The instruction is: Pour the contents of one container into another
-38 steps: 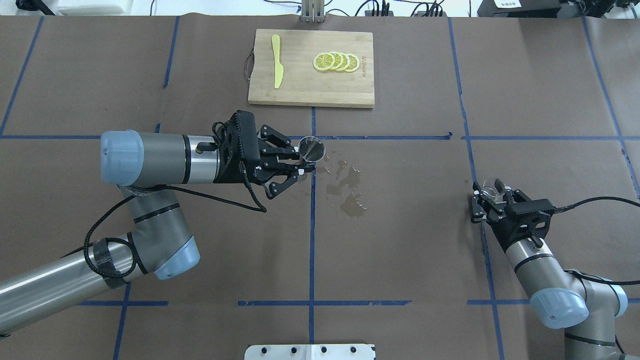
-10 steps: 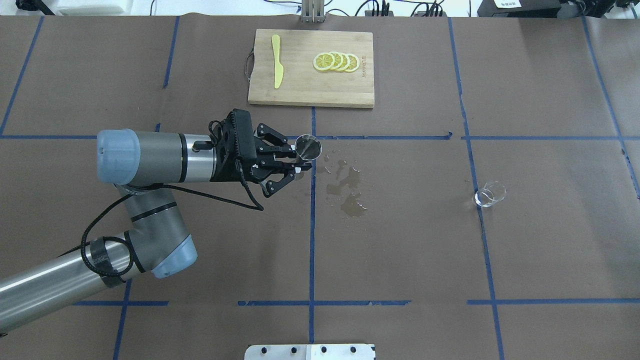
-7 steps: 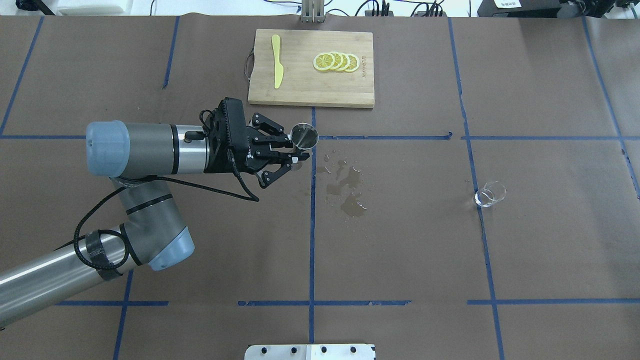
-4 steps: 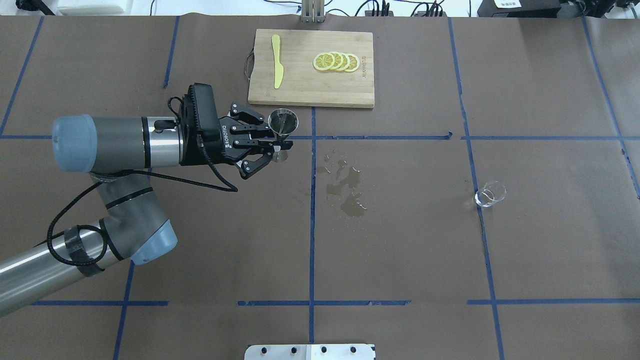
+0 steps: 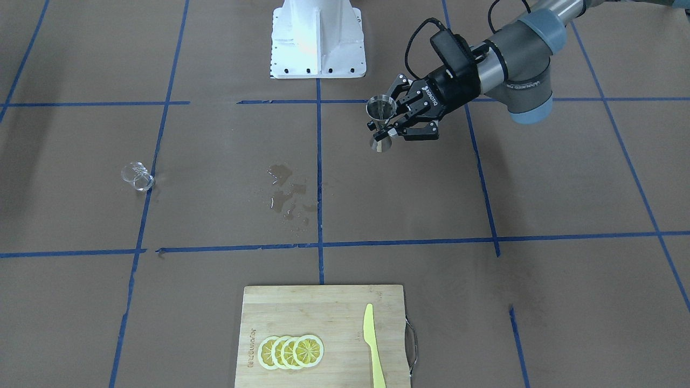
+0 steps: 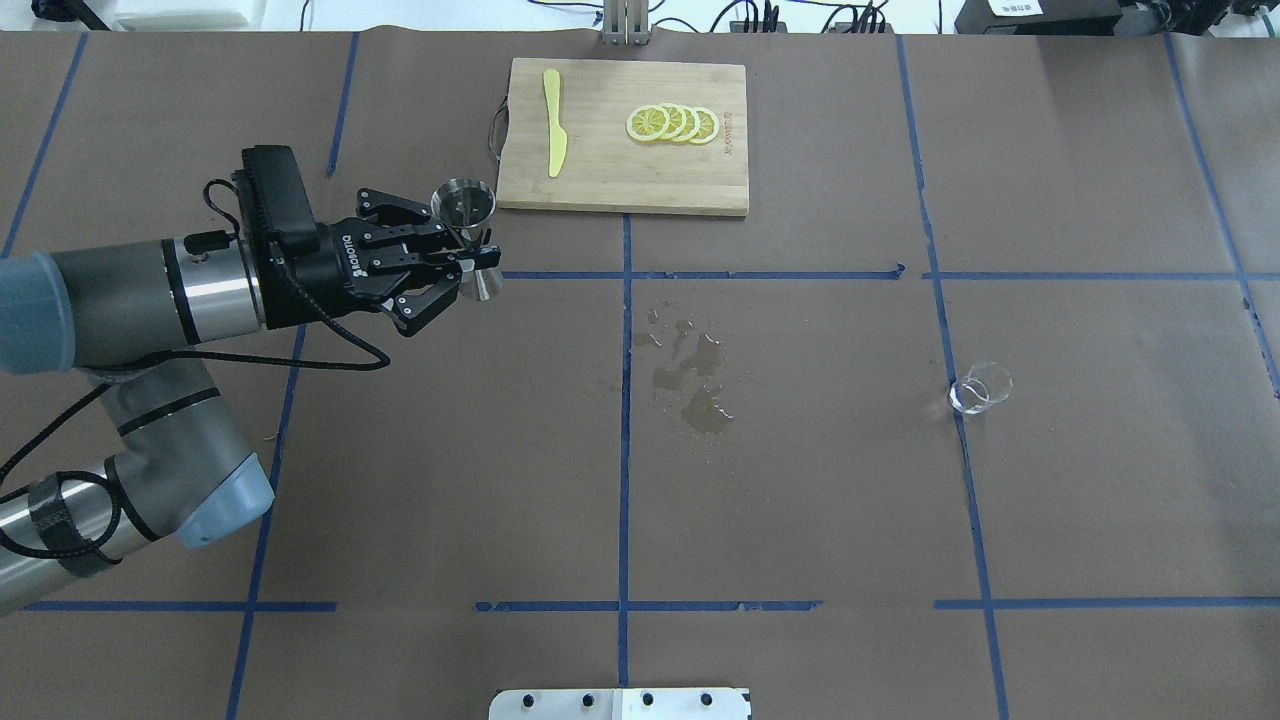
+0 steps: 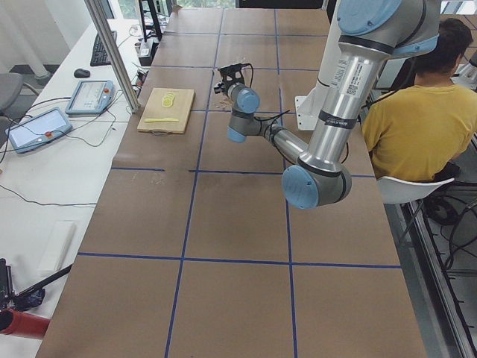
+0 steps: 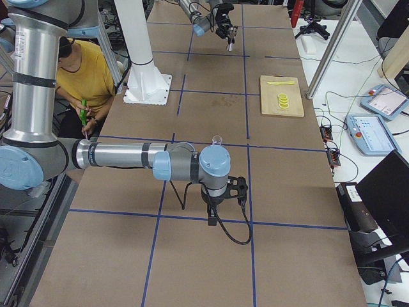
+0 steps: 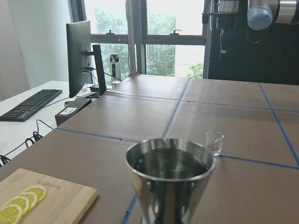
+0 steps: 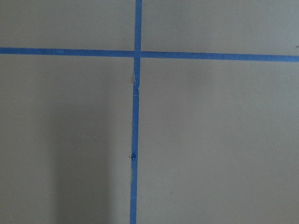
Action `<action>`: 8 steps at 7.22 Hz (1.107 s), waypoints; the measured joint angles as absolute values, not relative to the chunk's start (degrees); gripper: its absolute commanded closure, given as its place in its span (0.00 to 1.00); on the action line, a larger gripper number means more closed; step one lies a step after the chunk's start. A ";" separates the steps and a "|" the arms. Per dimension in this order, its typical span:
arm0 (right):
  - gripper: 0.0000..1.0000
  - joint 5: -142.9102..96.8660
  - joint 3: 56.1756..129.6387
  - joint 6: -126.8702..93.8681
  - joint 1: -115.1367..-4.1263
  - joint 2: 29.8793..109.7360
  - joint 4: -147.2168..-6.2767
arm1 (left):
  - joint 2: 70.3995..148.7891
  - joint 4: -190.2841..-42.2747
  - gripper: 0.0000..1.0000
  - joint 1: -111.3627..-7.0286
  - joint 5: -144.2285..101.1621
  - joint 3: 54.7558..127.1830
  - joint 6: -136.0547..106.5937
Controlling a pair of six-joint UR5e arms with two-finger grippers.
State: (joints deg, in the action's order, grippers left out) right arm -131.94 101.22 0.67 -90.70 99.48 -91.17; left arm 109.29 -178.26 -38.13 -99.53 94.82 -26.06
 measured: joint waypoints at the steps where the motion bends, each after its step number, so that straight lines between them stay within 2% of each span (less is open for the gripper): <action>1: 0.00 -131.91 101.14 0.67 -90.70 99.51 -91.15 | 107.15 -180.28 1.00 -38.07 -94.94 95.36 -28.50; 6: 0.00 -131.74 101.12 0.70 -90.70 99.50 -91.12 | 99.43 -181.15 1.00 -35.49 -71.81 99.61 -35.98; 8: 0.00 -131.60 101.15 0.71 -90.70 99.49 -91.07 | 98.76 -176.15 1.00 -29.99 -58.96 102.09 -39.67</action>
State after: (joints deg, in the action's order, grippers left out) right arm -131.60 101.15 0.71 -90.70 99.49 -91.07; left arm 98.76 -176.15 -29.99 -58.96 102.09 -39.67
